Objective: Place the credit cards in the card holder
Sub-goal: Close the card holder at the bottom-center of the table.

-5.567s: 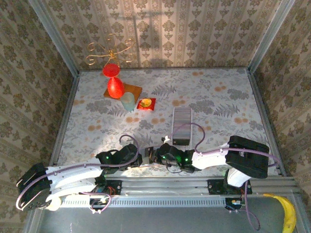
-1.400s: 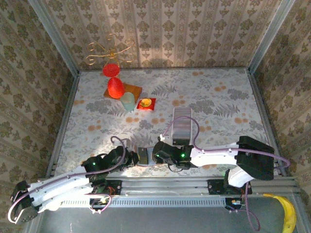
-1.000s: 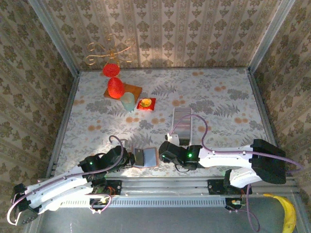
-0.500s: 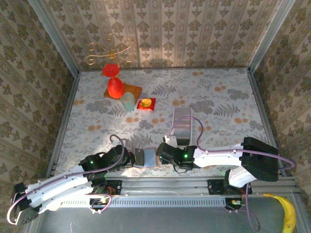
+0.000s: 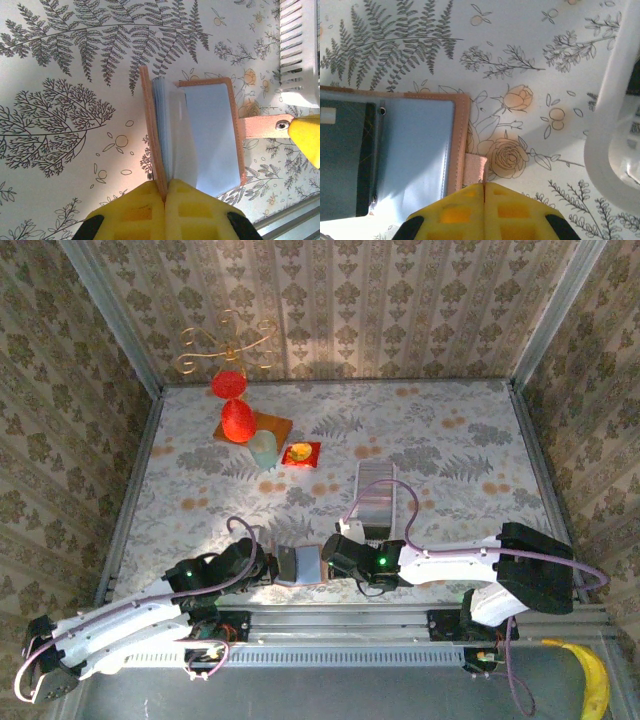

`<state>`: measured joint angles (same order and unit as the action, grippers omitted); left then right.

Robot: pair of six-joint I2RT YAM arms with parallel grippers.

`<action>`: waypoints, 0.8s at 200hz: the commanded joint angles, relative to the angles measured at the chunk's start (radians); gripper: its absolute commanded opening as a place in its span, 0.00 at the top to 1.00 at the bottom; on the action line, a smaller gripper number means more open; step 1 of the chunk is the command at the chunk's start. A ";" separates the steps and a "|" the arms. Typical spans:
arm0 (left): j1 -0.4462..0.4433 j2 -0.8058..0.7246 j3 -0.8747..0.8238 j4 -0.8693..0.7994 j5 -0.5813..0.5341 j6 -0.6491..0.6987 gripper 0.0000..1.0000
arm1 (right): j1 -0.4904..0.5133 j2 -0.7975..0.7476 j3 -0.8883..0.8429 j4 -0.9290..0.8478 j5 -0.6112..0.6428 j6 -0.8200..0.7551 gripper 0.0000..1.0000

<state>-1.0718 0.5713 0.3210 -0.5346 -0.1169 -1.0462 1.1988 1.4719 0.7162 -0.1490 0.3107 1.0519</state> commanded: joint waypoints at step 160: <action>-0.073 0.444 0.171 0.443 0.141 0.078 0.52 | 0.005 -0.043 -0.090 0.144 -0.018 0.060 1.00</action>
<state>-1.1378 1.0027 0.4484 -0.1482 0.0193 -0.9779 1.1988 1.4628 0.6502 -0.0269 0.2947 1.0771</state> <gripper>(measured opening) 0.469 0.039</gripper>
